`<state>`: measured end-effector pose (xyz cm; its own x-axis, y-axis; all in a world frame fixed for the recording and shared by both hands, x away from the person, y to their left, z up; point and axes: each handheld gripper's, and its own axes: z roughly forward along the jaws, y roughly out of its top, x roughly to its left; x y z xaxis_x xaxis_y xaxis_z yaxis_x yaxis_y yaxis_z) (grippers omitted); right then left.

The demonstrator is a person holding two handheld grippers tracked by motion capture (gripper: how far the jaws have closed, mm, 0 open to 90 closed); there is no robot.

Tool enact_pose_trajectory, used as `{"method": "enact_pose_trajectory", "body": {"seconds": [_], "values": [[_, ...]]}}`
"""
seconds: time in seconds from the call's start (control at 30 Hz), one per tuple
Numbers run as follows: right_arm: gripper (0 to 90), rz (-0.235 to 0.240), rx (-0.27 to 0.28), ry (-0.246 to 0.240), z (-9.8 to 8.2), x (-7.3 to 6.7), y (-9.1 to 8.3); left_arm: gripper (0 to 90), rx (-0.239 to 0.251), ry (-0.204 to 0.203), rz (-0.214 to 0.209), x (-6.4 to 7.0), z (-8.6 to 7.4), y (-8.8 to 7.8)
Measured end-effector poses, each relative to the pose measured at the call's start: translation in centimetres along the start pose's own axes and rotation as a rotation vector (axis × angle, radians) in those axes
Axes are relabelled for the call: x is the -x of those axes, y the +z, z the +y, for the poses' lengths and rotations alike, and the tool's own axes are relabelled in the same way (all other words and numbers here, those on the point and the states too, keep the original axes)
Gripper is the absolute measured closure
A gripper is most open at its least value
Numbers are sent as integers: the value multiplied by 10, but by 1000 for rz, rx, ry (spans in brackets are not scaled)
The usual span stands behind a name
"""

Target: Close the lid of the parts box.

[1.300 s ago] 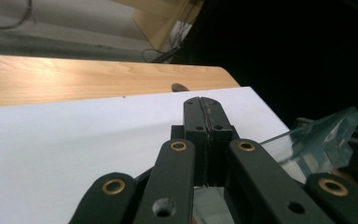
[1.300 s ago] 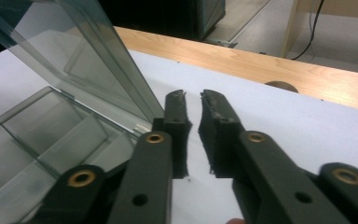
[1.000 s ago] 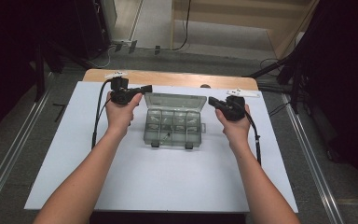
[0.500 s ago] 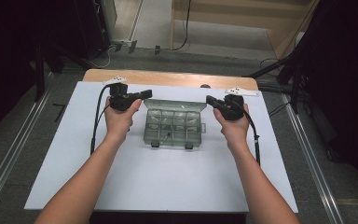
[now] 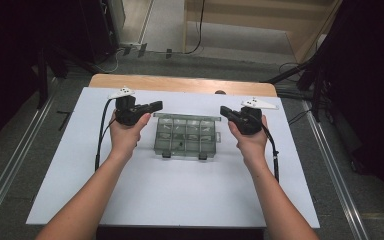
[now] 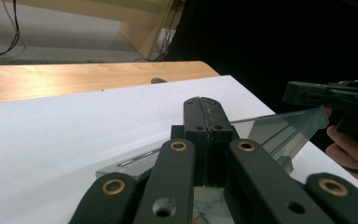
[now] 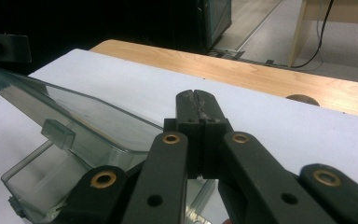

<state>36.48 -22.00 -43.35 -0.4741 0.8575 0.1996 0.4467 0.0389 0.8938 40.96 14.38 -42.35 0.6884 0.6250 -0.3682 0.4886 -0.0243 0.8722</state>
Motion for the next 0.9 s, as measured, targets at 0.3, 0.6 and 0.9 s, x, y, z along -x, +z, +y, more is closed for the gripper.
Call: {"method": "enact_pose_trajectory", "body": {"seconds": [0.3,0.6,0.9], "values": [[900,11,9,-7,-11,-8,-8,900,-8,40,6,8,-11,-6],[900,19,12,-37,-22,-20,-13,900,-9,82,0,18,-25,-11],[900,26,14,-61,-37,-29,-20,900,7,88,8,21,-42,-20]]}}
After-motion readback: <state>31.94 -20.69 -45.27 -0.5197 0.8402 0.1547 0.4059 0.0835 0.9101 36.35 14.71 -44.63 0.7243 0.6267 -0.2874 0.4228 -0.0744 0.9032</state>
